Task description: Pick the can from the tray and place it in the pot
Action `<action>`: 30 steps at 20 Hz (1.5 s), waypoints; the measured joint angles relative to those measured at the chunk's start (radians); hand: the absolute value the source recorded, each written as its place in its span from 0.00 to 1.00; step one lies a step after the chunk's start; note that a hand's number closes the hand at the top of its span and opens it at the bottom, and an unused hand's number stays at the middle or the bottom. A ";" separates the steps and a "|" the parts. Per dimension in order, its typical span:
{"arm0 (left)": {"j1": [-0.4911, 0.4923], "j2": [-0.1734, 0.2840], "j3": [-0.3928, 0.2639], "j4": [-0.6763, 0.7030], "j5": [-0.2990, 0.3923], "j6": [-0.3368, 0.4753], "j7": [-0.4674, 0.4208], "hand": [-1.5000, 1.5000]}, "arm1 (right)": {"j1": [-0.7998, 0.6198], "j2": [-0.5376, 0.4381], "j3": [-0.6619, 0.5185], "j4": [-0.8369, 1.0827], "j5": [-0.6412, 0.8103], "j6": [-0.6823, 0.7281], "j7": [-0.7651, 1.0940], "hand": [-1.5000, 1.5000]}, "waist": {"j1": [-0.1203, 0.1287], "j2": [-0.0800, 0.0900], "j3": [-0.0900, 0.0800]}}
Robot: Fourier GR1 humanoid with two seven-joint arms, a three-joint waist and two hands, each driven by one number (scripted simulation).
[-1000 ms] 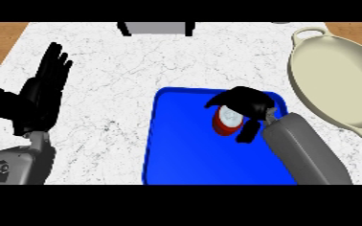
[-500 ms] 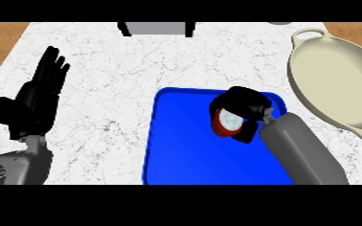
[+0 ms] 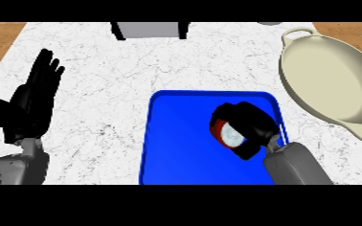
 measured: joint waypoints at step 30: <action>-0.011 -0.019 0.014 0.039 -0.002 -0.048 -0.044 0.50 | 0.169 0.002 -0.717 -0.736 -0.408 -0.095 0.414 1.00 | 0.029 0.027 0.007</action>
